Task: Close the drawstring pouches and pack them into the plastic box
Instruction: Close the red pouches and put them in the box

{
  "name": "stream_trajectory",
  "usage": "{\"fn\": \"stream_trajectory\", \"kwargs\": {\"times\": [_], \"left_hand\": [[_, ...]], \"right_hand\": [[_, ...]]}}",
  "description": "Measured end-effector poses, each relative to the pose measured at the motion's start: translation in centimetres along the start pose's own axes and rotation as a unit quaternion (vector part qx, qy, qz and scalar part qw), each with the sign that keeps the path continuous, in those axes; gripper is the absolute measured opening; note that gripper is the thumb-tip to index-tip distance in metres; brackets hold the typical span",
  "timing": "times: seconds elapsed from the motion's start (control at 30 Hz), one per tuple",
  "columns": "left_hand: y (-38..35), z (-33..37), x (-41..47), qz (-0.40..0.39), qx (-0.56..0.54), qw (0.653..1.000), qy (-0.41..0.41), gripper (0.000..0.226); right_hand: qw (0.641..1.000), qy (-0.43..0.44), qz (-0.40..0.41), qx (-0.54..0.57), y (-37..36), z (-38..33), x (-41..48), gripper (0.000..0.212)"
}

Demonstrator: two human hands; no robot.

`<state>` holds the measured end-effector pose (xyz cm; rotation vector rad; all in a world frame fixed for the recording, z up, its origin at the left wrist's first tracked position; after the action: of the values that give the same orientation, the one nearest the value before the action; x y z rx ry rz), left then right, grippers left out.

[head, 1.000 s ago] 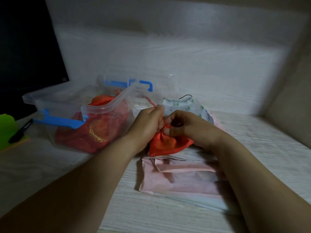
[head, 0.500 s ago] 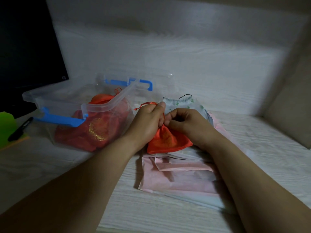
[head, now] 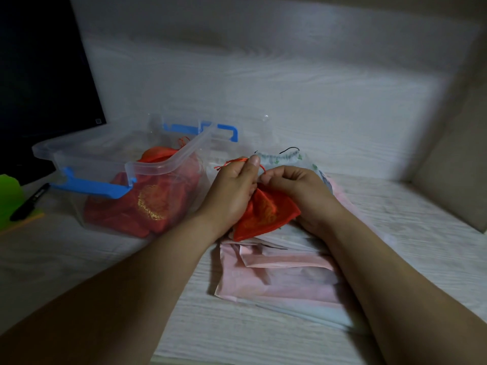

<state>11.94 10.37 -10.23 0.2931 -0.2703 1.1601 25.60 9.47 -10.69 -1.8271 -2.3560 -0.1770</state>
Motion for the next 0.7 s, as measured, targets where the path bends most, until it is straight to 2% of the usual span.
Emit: {"fn": "stream_trajectory", "kwargs": {"times": [0.17, 0.33, 0.6, 0.7], "left_hand": [[0.3, -0.8, 0.2, 0.024, -0.019, 0.998, 0.047, 0.033], [0.9, -0.7, 0.2, 0.047, -0.070, 0.996, 0.040, 0.033], [1.7, 0.5, 0.7, 0.053, -0.111, 0.992, -0.027, 0.031], [1.1, 0.8, 0.6, 0.033, -0.067, 0.996, -0.039, 0.029]], "right_hand": [[0.998, -0.019, -0.035, 0.042, -0.3, -0.1, -0.2, 0.009], [0.994, -0.032, -0.065, 0.078, -0.4, 0.1, -0.1, 0.012], [0.991, -0.125, -0.051, 0.010, -0.4, 1.1, -0.1, 0.020], [0.990, -0.124, -0.060, -0.019, -0.8, 0.8, -0.3, 0.018]]}}
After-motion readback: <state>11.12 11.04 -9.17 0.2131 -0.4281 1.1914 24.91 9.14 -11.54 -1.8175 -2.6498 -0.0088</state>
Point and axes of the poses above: each hand's wrist, its own x-axis towards the middle knuckle, its own y-axis out of the back of the hand, z = x × y, the point moved 6 cm from there along x, towards the middle knuckle, and after that the axes turned 12 degrees about -z, right-handed, at the moved point
